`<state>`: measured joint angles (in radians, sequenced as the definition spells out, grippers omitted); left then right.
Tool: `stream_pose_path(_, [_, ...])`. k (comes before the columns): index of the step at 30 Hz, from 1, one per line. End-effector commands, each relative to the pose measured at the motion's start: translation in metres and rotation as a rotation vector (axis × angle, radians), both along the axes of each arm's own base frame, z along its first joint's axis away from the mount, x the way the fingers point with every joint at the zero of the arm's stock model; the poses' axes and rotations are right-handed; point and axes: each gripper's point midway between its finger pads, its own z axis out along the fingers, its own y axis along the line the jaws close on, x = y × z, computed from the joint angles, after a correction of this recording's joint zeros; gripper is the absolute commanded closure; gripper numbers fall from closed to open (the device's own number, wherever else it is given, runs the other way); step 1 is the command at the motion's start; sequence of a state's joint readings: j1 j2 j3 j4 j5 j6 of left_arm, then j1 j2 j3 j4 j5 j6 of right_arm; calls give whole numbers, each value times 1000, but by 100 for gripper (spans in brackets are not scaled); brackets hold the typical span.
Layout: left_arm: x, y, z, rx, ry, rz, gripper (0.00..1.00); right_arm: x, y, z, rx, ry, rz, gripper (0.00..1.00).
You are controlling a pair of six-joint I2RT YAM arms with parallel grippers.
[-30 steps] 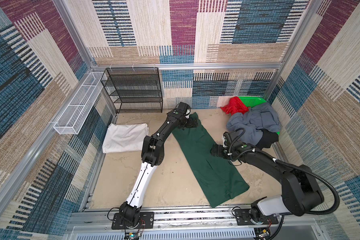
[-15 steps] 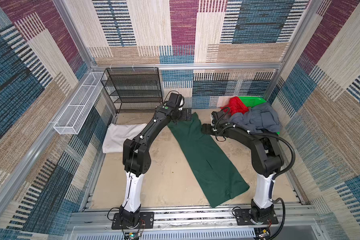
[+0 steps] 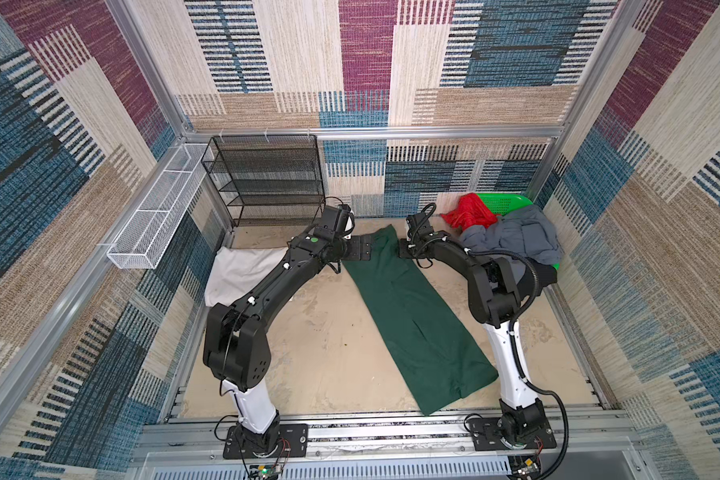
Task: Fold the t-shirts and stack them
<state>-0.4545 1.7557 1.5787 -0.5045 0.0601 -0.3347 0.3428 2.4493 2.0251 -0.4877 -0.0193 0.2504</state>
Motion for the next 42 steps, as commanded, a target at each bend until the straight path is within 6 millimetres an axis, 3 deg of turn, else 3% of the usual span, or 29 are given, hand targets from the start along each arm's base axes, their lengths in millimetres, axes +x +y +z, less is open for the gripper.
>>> stream_pose_path(1, [-3, 1, 3, -17, -10, 7, 1, 5, -2, -9, -34, 21, -3, 73])
stream_pose_path(4, [-8, 3, -5, -5, 15, 5, 1, 13, -1, -12, -43, 9, 1, 87])
stream_pose_path(9, [-13, 4, -14, -3, 36, 1, 1, 24, -9, -10, -47, -6, -22, 99])
stream_pose_path(14, [-14, 3, -20, 10, 52, -9, 1, 35, -29, -8, -33, -13, -69, 100])
stream_pose_path(24, [-14, 0, -30, 17, 82, -26, 1, 48, -108, -6, 54, 41, -314, 100])
stream_pose_path(29, [-28, -7, -29, -45, 100, -46, 2, 58, -106, 3, 129, 31, -301, 100])
stream_pose_path(32, [-47, -15, -36, -98, 112, -65, 2, 64, -105, 7, 145, 22, -298, 98])
stream_pose_path(35, [-72, -25, -53, -125, 154, -85, 2, 65, -100, 17, 172, 18, -271, 71])
stream_pose_path(40, [-118, -51, -84, -116, 220, -148, 1, 60, -90, 55, 233, -68, -216, 5])
stream_pose_path(42, [-136, -58, -96, -93, 246, -171, 1, 54, -84, 79, 270, -119, -178, 1])
